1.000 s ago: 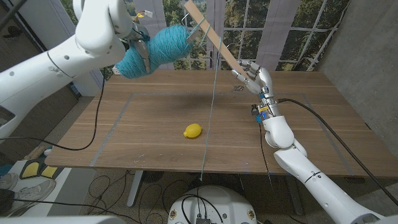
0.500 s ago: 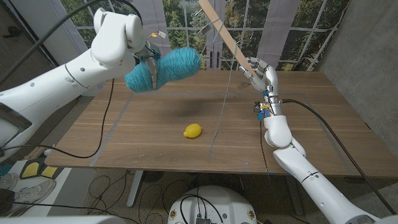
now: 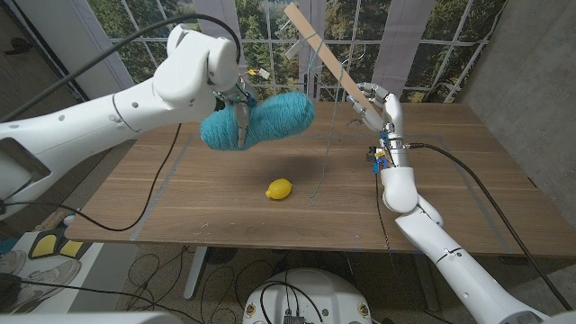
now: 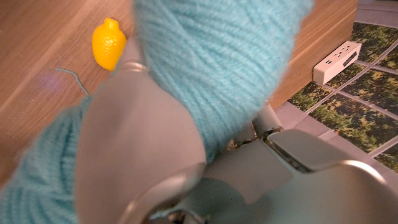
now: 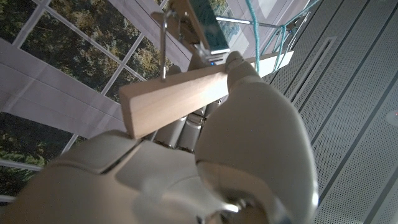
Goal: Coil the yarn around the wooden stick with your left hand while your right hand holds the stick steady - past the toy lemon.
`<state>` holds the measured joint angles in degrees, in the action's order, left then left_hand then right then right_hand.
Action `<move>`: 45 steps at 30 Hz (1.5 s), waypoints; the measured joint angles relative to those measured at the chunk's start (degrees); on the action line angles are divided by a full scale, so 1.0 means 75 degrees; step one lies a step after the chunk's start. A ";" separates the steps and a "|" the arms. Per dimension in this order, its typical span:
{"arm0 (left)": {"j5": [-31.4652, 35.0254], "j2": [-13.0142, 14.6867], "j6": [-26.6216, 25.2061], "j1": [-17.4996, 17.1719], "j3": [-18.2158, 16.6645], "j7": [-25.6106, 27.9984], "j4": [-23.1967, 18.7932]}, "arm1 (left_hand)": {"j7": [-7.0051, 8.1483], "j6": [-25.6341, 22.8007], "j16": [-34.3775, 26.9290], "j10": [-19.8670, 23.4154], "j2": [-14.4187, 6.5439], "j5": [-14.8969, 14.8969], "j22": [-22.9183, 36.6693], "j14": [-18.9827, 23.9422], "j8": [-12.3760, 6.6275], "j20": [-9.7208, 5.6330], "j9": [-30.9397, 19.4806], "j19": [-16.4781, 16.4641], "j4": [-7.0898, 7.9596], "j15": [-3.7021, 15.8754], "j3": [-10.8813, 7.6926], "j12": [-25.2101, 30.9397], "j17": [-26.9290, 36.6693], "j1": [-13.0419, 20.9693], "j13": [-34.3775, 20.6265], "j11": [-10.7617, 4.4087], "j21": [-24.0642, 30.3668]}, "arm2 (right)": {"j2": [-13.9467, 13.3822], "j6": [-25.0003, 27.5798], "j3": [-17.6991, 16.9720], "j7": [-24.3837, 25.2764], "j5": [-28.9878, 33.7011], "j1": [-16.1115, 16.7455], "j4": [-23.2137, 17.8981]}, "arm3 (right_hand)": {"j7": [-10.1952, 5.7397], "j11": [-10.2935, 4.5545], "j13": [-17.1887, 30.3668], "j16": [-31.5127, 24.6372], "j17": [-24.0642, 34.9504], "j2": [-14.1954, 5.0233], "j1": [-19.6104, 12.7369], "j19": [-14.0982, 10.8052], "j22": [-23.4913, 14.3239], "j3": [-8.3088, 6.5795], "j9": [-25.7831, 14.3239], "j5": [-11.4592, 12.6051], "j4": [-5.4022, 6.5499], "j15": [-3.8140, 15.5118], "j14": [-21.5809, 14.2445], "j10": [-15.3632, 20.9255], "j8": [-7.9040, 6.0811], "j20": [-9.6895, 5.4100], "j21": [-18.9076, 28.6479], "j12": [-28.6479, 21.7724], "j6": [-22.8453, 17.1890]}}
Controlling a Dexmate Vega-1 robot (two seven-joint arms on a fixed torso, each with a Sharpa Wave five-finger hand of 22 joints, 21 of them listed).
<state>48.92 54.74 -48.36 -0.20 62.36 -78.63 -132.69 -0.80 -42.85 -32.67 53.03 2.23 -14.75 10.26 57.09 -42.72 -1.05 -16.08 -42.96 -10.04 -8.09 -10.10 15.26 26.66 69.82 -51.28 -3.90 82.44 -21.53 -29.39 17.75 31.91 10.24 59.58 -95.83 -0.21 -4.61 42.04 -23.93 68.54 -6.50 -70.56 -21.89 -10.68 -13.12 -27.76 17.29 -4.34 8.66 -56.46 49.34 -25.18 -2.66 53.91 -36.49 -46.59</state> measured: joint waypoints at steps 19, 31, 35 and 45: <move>-0.0758 0.0209 0.0047 -0.0435 -0.0772 -0.0030 -0.1393 | 0.0000 0.0000 0.0024 0.0014 -0.0088 0.0000 0.0003 0.0000 0.0037 0.0000 -0.0041 0.0000 0.0000 0.0000 0.0000 -0.0061 0.0002 -0.0089 -0.0026 0.0014 0.0021 | -0.0243 0.1626 0.0318 0.1155 0.1113 -0.0186 -0.0099 | -0.0590 -0.0076 0.0048 0.0009 0.0013 0.0000 0.0000 -0.0001 0.0000 0.0000 0.0003 -0.0009 0.0000 -0.0011 -0.0022 0.0069 0.0029 0.0000 0.0031 -0.0037 -0.0690; -0.0644 0.0416 0.0047 -0.1139 -0.1868 -0.0019 -0.1922 | -0.0001 0.0000 0.0068 0.0043 -0.0088 0.0001 -0.0004 0.0017 0.0041 0.0000 -0.0074 0.0000 0.0000 0.0016 0.0000 -0.0088 0.0062 -0.0088 -0.0046 0.0043 0.0036 | -0.0584 0.2598 0.0722 0.1534 0.1762 -0.0359 -0.0252 | -0.0590 -0.0087 0.0046 0.0009 0.0011 0.0000 0.0000 0.0041 0.0000 0.0000 0.0002 0.0017 0.0000 -0.0010 -0.0020 0.0080 0.0059 0.0043 0.0052 -0.0035 -0.0690; -0.0636 0.0437 0.0092 -0.1369 -0.2148 0.0007 -0.1949 | -0.0001 -0.0001 0.0074 0.0056 -0.0087 0.0001 -0.0003 0.0027 0.0049 0.0000 -0.0080 0.0000 0.0000 0.0026 0.0000 -0.0090 0.0066 -0.0087 -0.0046 0.0055 0.0036 | -0.0719 0.2947 0.0820 0.1520 0.1948 -0.0379 -0.0378 | -0.0589 -0.0088 0.0044 0.0009 0.0011 0.0000 0.0000 0.0041 0.0031 0.0000 -0.0001 0.0017 0.0000 -0.0010 -0.0020 0.0080 0.0075 0.0043 0.0052 -0.0033 -0.0690; -0.0431 0.0487 0.0206 -0.1915 -0.2677 0.0204 -0.1829 | -0.0002 -0.0002 0.0087 0.0056 -0.0086 0.0022 0.0003 0.0027 0.0060 0.0000 -0.0081 0.0000 0.0000 0.0026 0.0000 -0.0144 0.0076 -0.0086 -0.0045 0.0055 0.0034 | -0.1267 0.3781 0.0999 0.0896 0.2015 -0.0349 -0.0933 | -0.0590 -0.0083 0.0018 0.0009 0.0011 0.0000 0.0000 0.0040 0.0040 0.0000 0.0028 0.0016 0.0000 -0.0010 -0.0019 0.0085 0.0102 0.0042 0.0118 0.0016 -0.0690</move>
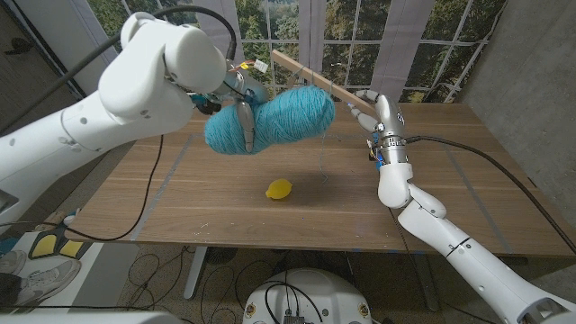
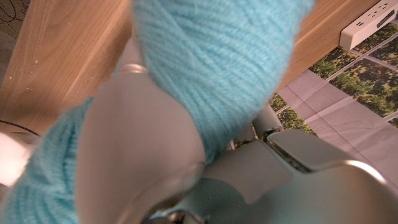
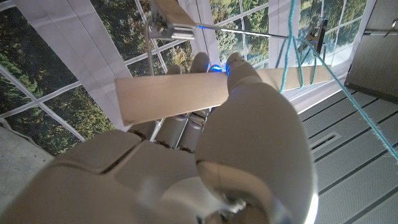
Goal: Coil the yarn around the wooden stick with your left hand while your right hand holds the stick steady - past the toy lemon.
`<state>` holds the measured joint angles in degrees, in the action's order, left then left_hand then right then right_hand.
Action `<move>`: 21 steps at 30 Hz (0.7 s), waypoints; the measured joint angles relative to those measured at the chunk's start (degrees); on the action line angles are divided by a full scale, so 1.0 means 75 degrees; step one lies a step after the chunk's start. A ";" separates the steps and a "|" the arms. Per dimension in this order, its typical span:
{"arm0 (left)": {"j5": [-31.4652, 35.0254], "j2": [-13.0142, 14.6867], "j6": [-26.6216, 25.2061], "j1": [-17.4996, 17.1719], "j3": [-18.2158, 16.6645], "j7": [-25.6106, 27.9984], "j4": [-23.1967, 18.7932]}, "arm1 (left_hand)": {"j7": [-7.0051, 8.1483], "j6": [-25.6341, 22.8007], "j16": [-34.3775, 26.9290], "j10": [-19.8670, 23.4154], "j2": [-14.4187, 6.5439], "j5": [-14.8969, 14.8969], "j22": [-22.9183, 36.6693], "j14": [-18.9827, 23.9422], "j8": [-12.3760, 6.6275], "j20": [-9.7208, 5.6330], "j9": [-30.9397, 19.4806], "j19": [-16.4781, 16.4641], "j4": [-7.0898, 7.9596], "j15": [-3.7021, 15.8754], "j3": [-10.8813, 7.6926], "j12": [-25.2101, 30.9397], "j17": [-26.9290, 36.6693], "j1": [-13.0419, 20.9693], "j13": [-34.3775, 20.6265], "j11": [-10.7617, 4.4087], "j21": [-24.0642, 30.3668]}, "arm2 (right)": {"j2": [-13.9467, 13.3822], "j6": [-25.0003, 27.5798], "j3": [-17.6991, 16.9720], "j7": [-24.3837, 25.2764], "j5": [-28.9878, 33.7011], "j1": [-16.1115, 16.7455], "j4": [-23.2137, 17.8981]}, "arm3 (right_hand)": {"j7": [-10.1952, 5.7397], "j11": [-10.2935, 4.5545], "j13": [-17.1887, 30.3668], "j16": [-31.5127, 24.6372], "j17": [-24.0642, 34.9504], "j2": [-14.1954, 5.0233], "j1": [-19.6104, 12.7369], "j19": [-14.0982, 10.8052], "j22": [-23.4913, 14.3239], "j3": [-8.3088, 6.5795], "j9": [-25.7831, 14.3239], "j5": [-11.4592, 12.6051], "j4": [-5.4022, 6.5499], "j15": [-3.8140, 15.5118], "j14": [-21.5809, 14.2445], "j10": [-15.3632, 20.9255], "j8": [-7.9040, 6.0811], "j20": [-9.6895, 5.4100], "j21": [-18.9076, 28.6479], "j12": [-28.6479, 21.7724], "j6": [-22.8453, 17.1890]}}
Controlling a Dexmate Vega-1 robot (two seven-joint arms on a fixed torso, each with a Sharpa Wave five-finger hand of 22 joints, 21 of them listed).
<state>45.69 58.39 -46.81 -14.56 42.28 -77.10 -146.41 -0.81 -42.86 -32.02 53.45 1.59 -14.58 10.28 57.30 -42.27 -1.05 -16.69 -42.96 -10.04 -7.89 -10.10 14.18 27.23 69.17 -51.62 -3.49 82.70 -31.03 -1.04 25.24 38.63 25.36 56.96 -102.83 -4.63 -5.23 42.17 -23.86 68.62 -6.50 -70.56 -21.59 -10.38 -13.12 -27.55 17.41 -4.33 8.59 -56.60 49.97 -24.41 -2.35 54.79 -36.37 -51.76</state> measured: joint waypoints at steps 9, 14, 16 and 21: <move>0.0731 0.0078 -0.0028 -0.0509 -0.0350 0.0145 0.0227 | -0.0015 -0.0016 0.0000 0.0000 0.0001 0.0025 0.0001 0.0000 0.0027 0.0000 0.0002 0.0000 0.0000 0.0000 0.0000 -0.0006 0.0008 0.0001 0.0002 -0.0001 -0.0001 | -0.0725 0.0825 0.0028 -0.1061 -0.0272 0.0117 -0.0838 | 0.0000 0.0003 -0.0016 0.0000 0.0001 0.0000 0.0000 0.0000 -0.0001 0.0000 0.0044 -0.0017 0.0000 0.0000 0.0000 0.0056 0.0015 0.0000 0.0000 0.0038 0.0000; 0.0985 0.0131 -0.0094 -0.0832 -0.0584 0.0217 0.0340 | -0.0022 -0.0023 0.0002 0.0000 0.0001 0.0025 0.0000 0.0000 0.0054 0.0000 -0.0020 0.0000 0.0000 0.0000 0.0000 -0.0021 0.0025 0.0001 -0.0004 -0.0001 -0.0002 | -0.1024 0.1279 0.0022 -0.1659 -0.0459 0.0129 -0.1171 | 0.0005 0.0016 -0.0036 0.0000 0.0000 0.0001 -0.0001 -0.0001 -0.0001 0.0000 0.0067 -0.0024 0.0000 -0.0010 -0.0017 0.0070 0.0018 0.0000 0.0000 0.0058 -0.0005; 0.1059 0.0163 -0.0119 -0.1003 -0.0714 0.0247 0.0399 | -0.0022 -0.0023 0.0003 0.0000 0.0002 0.0025 0.0000 0.0000 0.0055 0.0000 -0.0025 0.0000 0.0000 0.0000 0.0000 -0.0023 0.0026 0.0001 -0.0015 -0.0001 -0.0003 | -0.1118 0.1533 0.0022 -0.2023 -0.0589 0.0127 -0.1278 | 0.0031 0.0032 -0.0038 0.0003 -0.0001 0.0001 -0.0001 -0.0001 -0.0001 0.0000 0.0067 -0.0024 0.0000 0.0016 -0.0044 0.0087 0.0040 0.0000 0.0000 0.0060 -0.0032; 0.1265 0.0234 -0.0201 -0.1348 -0.0927 0.0294 0.0529 | -0.0022 -0.0024 0.0016 0.0001 0.0012 0.0054 -0.0003 0.0000 0.0062 0.0000 -0.0028 0.0000 0.0000 0.0000 0.0000 -0.0058 0.0032 0.0012 -0.0015 -0.0001 -0.0008 | -0.1402 0.2028 0.0040 -0.2740 -0.0866 0.0059 -0.1530 | 0.0031 0.0018 -0.0049 0.0003 -0.0005 0.0002 -0.0002 -0.0001 -0.0001 0.0000 0.0106 -0.0047 0.0000 0.0029 -0.0056 0.0124 0.0048 0.0000 0.0055 0.0097 -0.0032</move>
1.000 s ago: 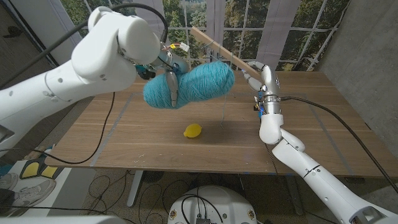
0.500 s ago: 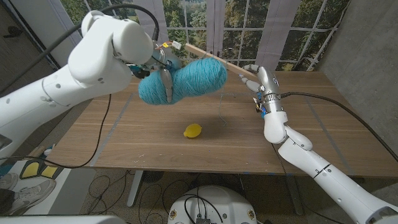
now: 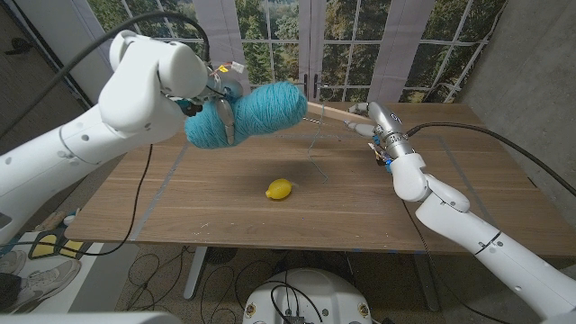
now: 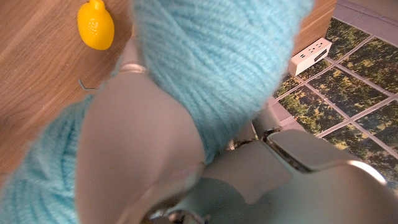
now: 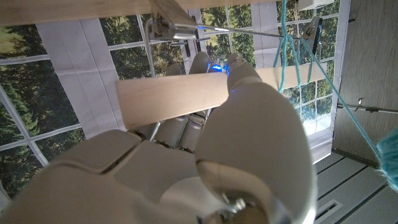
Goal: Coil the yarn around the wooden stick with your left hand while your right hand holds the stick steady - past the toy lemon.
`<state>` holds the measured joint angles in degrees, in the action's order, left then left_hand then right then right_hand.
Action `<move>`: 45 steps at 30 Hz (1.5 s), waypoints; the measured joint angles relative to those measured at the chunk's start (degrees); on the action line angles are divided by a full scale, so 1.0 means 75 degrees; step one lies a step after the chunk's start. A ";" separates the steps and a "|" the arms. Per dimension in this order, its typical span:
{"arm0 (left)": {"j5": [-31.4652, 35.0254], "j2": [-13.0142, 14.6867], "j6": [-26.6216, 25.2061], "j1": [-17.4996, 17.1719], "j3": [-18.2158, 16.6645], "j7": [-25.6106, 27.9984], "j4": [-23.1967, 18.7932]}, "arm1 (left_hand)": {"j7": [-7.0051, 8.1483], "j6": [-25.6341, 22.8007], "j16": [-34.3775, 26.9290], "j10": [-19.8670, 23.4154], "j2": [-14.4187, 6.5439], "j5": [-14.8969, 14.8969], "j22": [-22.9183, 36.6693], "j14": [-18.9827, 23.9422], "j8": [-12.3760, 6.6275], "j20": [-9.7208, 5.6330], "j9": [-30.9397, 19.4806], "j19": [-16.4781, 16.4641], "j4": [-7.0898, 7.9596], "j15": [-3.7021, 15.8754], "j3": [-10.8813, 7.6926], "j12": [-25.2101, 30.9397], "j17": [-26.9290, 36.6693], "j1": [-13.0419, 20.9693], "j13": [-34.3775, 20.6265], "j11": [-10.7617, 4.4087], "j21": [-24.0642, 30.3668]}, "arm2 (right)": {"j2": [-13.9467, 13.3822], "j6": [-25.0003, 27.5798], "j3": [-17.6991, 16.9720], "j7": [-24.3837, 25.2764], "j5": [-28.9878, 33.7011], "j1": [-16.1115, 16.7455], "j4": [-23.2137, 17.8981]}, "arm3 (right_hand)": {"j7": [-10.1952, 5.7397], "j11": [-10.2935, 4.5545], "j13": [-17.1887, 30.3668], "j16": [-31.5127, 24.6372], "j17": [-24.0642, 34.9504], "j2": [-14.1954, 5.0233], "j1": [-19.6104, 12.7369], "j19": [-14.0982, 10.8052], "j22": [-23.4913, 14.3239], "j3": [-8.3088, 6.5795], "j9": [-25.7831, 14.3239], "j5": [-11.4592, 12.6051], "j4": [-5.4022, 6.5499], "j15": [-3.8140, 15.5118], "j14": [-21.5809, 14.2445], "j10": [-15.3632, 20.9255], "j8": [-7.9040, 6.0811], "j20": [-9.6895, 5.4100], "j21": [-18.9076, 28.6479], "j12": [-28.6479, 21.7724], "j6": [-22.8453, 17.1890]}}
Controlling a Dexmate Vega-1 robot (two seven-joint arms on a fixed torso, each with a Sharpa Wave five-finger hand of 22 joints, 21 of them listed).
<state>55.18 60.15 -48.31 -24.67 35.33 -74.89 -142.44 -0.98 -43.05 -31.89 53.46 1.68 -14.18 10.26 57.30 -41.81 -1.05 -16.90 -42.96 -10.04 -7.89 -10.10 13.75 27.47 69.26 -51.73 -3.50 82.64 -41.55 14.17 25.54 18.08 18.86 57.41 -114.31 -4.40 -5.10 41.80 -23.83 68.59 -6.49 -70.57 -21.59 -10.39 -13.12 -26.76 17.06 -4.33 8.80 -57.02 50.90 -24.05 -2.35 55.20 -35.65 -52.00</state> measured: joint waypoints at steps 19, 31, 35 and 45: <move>0.1400 -0.0418 0.0169 -0.1087 -0.0178 -0.0118 0.1045 | 0.0019 -0.0030 0.0051 0.0025 0.0007 0.0011 -0.0035 0.0001 0.0052 0.0004 -0.0001 0.0004 0.0000 0.0000 0.0000 -0.0029 0.0071 0.0007 0.0002 -0.0026 -0.0022 | -0.0915 0.1350 0.0450 -0.2297 -0.0916 -0.0643 -0.0573 | 0.0042 0.0041 -0.0002 0.0000 0.0002 0.0001 -0.0001 0.0000 -0.0001 0.0000 0.0049 0.0017 0.0000 0.0001 0.0000 0.0066 0.0058 0.0000 0.0005 0.0046 -0.0043; 0.2581 -0.1036 0.0804 -0.1894 -0.0291 0.0419 0.1858 | 0.0000 -0.0056 0.0089 0.0027 -0.0004 0.0012 -0.0026 0.0001 0.0113 0.0017 0.0021 0.0018 0.0000 0.0000 0.0000 -0.0088 0.0129 -0.0004 0.0070 -0.0028 -0.0038 | -0.1279 0.1926 0.1011 -0.3268 -0.1183 -0.1334 -0.0719 | 0.0110 0.0082 -0.0200 0.0044 -0.0023 0.0034 -0.0034 0.0000 -0.0002 0.0000 0.0138 0.0015 0.0000 0.0001 0.0001 0.0109 0.0116 0.0000 0.0057 0.0094 -0.0110; 0.2631 -0.1243 0.1021 -0.2104 -0.0366 0.0898 0.2184 | 0.0009 -0.0069 0.0119 0.0083 -0.0005 0.0058 0.0004 0.0001 0.0133 0.0026 0.0032 0.0027 0.0000 -0.0001 0.0000 -0.0092 0.0133 -0.0004 0.0112 0.0000 -0.0052 | -0.1326 0.2101 0.1313 -0.3633 -0.1224 -0.1689 -0.0676 | 0.0110 0.0082 -0.0216 0.0044 -0.0023 0.0054 -0.0054 -0.0001 -0.0002 0.0000 0.0153 0.0009 0.0000 0.0001 0.0001 0.0110 0.0122 0.0000 0.0057 0.0117 -0.0111; 0.2572 -0.1617 0.1207 -0.2357 -0.0172 0.1425 0.3016 | 0.0014 -0.0076 0.0127 0.0083 -0.0014 0.0078 0.0005 0.0015 0.0144 0.0024 0.0038 0.0026 0.0000 -0.0013 0.0000 -0.0095 0.0184 -0.0014 0.0133 -0.0001 -0.0043 | -0.1288 0.2389 0.1656 -0.4289 -0.1240 -0.2224 -0.0534 | 0.0150 0.0124 -0.0285 0.0075 -0.0047 0.0061 -0.0061 -0.0001 0.0036 -0.0025 0.0229 -0.0037 -0.0024 0.0041 -0.0067 0.0205 0.0148 0.0000 0.0075 0.0154 -0.0151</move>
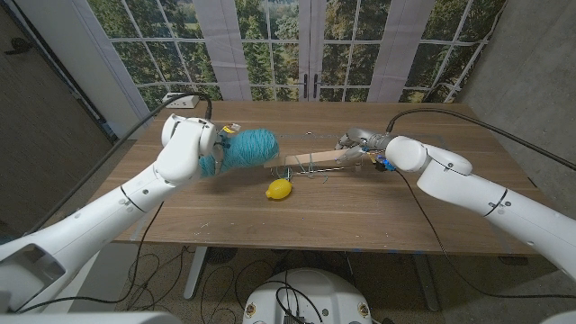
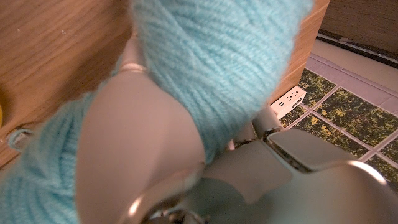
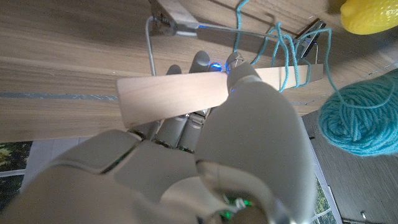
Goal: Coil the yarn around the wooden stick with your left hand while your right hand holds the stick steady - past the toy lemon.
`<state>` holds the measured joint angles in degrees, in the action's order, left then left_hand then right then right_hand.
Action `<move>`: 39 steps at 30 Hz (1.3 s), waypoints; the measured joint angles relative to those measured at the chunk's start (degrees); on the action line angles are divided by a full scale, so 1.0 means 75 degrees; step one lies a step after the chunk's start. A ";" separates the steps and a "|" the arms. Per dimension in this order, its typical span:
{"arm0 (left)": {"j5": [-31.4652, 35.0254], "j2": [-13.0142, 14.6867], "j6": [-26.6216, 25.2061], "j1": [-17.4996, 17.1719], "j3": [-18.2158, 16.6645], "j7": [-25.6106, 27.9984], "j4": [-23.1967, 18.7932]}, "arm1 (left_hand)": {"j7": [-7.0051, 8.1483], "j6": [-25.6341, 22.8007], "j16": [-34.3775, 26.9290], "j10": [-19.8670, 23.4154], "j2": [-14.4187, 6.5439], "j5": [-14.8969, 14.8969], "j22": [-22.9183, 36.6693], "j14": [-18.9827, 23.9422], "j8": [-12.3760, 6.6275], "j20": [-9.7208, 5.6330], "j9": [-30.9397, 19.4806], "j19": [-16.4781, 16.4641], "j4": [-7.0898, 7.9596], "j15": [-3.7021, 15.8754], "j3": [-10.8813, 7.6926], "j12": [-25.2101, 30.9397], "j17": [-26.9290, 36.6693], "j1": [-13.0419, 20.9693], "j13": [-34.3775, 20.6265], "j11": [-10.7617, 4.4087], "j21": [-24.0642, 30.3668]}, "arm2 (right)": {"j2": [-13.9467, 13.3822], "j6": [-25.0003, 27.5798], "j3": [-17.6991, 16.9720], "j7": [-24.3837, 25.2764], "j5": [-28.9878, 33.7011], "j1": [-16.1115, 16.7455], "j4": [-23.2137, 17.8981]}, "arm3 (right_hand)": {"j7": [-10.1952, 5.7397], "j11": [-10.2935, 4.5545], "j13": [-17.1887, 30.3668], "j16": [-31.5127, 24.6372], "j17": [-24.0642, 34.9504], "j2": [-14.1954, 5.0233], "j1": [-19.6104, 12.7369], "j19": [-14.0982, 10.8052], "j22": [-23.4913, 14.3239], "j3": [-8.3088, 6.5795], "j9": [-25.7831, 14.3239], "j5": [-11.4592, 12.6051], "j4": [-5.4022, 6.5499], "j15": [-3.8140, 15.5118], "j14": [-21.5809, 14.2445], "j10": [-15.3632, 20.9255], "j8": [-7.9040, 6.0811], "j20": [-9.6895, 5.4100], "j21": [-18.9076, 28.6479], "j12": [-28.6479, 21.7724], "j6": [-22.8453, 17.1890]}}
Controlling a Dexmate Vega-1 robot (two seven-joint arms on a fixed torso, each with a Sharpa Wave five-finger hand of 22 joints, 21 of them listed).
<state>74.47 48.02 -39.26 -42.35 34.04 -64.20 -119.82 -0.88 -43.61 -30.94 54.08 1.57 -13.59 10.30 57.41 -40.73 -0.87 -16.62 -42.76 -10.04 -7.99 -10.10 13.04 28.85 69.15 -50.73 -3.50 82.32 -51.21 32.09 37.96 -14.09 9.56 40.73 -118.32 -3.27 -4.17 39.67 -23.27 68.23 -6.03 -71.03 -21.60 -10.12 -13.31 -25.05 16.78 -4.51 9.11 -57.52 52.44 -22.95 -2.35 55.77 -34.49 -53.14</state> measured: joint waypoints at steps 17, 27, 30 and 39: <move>0.0293 -0.0118 0.0114 0.0053 0.0545 0.1046 0.0840 | 0.0924 0.1574 0.2392 -0.1847 -0.0083 0.0291 -0.0081 -0.1122 0.1943 -0.0279 0.0383 0.2212 0.0033 0.1263 -0.1022 -0.0384 -0.0427 -0.0082 0.1209 -0.0617 -0.1577 | 0.0276 0.0385 0.0854 -0.0397 0.0089 -0.0753 0.0562 | -0.0332 0.0183 -0.1179 0.1631 -0.2047 -0.0316 -0.0133 0.0471 0.0035 -0.0303 0.0928 -0.0487 -0.0069 -0.0382 0.1483 -0.1616 0.1599 0.0000 -0.0177 0.1536 0.1913; 0.0898 -0.0017 0.0272 -0.0081 0.0517 0.1079 0.0762 | 0.1013 0.5135 0.2772 -0.5728 -0.0351 0.0177 -0.0094 -0.5805 0.4088 0.0527 0.0766 0.5277 0.0926 0.1384 -0.0223 -0.0412 -0.1589 -0.1447 0.3073 0.0008 -0.3699 | 0.0330 0.0479 0.0977 -0.0373 0.0107 -0.0879 0.0711 | -0.0530 0.0269 -0.1943 0.1795 -0.4036 0.1064 0.1730 0.1689 0.0013 0.1044 0.1634 -0.0076 0.0449 -0.0896 0.5447 -0.5377 0.1730 0.0098 -0.1099 0.3247 0.5602; 0.0898 -0.0004 0.0272 -0.0159 0.0422 0.1079 0.0679 | 0.0947 0.6108 0.2772 -0.6707 -0.0119 0.0013 -0.0094 -0.6822 0.4108 0.0743 0.0797 0.5859 0.1130 0.1085 0.0195 -0.0412 -0.1925 -0.2023 0.3474 0.0256 -0.4296 | 0.0332 0.0508 0.0977 -0.0365 0.0108 -0.0888 0.0711 | -0.0465 0.0488 -0.2088 0.1795 -0.4295 0.1270 0.1936 0.2163 0.0013 0.1359 0.1704 0.0122 0.0538 -0.0915 0.6274 -0.6105 0.1730 0.0209 -0.1440 0.3247 0.6164; 0.0715 0.0065 0.0318 -0.0765 -0.0208 0.1846 0.0113 | 0.1168 0.7110 0.2711 -0.7704 -0.0462 -0.0139 -0.0072 -0.7816 0.4108 0.0838 0.0830 0.6429 0.1740 0.0875 0.0611 -0.0376 -0.2215 -0.3095 0.3996 0.0413 -0.5073 | 0.0337 0.0107 0.0835 0.0181 -0.0068 -0.0732 0.0825 | -0.0184 0.0823 -0.2342 0.1655 -0.4618 0.1195 0.2781 0.2467 0.0035 0.1880 0.1779 0.0335 0.0976 -0.1245 0.7036 -0.6607 0.1587 0.0702 -0.1848 0.3186 0.6385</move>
<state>79.83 48.51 -36.87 -48.08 32.48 -50.35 -118.97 7.88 9.71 -10.61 -3.70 -1.89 -14.64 9.76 -1.21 -9.92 5.41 -10.39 5.45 3.01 -1.43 -5.52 10.22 12.24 45.94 -20.77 -0.40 44.27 -48.68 32.89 44.23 -12.73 9.05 35.24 -112.13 -4.65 2.00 22.10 -10.86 33.60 2.93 -50.17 -3.10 -9.86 0.80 -11.70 19.29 2.80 -0.23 -4.75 2.89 -11.04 2.92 41.91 -10.60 -5.25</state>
